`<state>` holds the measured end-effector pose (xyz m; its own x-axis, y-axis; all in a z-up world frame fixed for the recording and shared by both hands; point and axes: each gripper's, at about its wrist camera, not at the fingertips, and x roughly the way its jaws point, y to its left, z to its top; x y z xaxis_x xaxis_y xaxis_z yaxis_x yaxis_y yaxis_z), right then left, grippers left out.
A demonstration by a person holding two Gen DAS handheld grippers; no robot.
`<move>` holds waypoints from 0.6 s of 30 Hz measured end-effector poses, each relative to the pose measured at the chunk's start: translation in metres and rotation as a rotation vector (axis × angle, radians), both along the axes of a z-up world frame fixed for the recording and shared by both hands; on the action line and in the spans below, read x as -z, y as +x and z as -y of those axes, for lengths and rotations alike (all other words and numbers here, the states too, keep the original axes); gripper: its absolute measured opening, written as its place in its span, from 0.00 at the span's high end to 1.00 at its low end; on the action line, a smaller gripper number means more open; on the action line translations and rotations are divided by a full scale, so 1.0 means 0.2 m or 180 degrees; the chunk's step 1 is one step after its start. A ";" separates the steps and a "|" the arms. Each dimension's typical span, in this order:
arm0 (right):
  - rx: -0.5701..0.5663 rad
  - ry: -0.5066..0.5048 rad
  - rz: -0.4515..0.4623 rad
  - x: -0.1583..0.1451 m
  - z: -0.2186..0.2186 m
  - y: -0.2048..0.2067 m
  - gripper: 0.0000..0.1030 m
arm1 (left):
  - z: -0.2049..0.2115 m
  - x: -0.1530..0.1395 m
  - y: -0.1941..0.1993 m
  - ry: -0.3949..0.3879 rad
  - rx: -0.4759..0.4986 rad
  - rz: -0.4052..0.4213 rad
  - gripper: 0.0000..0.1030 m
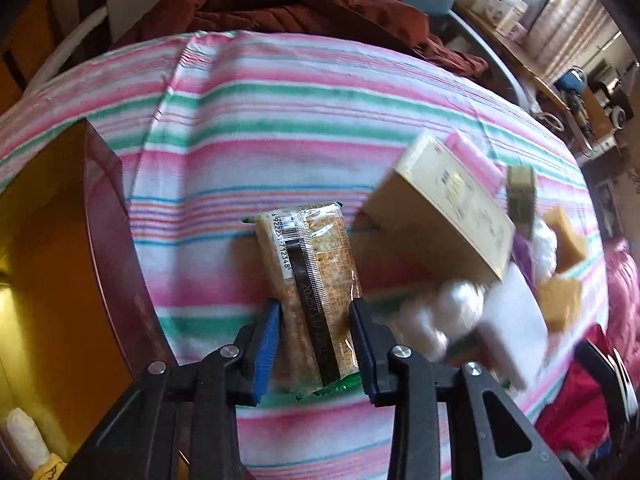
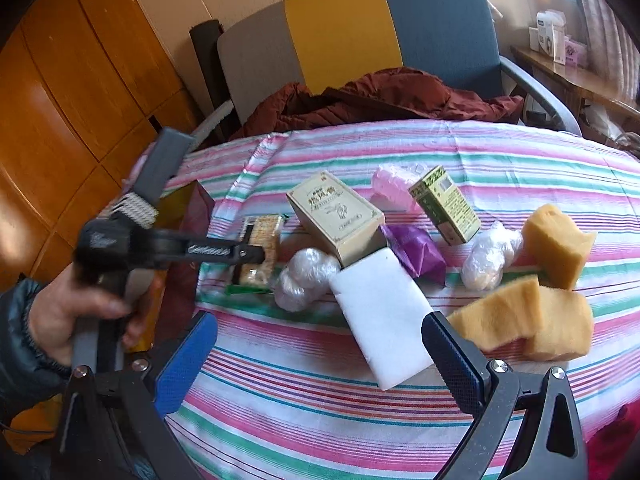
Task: Organize objects
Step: 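Lift the cracker packet with the left gripper while the right gripper grasps the cotton ball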
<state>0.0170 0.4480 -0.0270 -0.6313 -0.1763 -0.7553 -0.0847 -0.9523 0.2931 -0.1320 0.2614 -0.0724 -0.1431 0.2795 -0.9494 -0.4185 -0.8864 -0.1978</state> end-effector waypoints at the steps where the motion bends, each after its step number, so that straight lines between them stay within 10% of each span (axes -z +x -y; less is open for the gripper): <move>1: -0.0001 0.0013 0.0021 0.01 0.01 0.00 0.00 | -0.01 -0.01 0.03 0.0028 0.0017 0.0023 0.65; 8: -0.0007 0.0069 0.0076 0.04 0.01 -0.01 0.00 | -0.03 0.00 0.04 -0.0048 -0.0023 0.0086 0.44; 18: -0.0016 0.0069 0.0006 0.02 0.01 -0.01 0.01 | -0.19 0.06 0.04 -0.0133 0.0128 -0.0370 0.54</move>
<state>0.0156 0.4452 -0.0308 -0.6289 -0.1631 -0.7602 -0.0805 -0.9588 0.2723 -0.1238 0.2997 -0.0839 -0.2425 0.2479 -0.9380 -0.4718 -0.8749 -0.1093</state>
